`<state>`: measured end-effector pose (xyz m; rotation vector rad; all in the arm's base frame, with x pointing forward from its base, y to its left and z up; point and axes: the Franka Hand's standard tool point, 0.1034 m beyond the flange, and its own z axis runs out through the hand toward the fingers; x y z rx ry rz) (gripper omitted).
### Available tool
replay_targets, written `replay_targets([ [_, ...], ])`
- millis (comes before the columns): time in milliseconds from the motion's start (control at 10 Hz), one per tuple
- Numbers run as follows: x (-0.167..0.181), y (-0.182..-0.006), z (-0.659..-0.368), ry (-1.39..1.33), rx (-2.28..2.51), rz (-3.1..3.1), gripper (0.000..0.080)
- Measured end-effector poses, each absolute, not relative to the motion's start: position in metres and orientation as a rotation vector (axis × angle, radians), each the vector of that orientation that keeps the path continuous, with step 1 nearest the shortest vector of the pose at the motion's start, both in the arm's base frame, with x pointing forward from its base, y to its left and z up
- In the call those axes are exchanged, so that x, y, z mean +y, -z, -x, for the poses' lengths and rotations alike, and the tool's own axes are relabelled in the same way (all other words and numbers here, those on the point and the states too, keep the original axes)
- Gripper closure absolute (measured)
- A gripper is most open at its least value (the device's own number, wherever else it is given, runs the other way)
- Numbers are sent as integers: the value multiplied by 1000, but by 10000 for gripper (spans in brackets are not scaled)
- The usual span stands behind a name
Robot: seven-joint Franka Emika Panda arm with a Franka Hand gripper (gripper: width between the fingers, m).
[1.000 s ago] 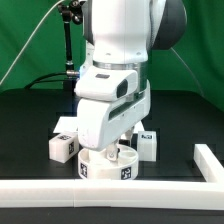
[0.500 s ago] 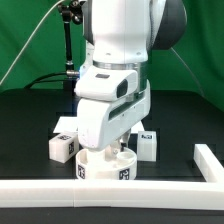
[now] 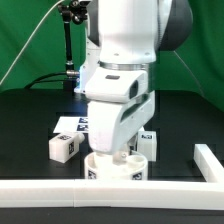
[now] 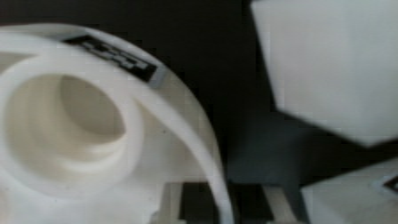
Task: Assemble stool
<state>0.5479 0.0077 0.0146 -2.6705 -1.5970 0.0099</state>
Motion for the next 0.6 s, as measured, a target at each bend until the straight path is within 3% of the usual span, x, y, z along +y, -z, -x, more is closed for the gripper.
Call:
replay_targets([
  [600,63,-15,-568,15,-1567,2676,770],
])
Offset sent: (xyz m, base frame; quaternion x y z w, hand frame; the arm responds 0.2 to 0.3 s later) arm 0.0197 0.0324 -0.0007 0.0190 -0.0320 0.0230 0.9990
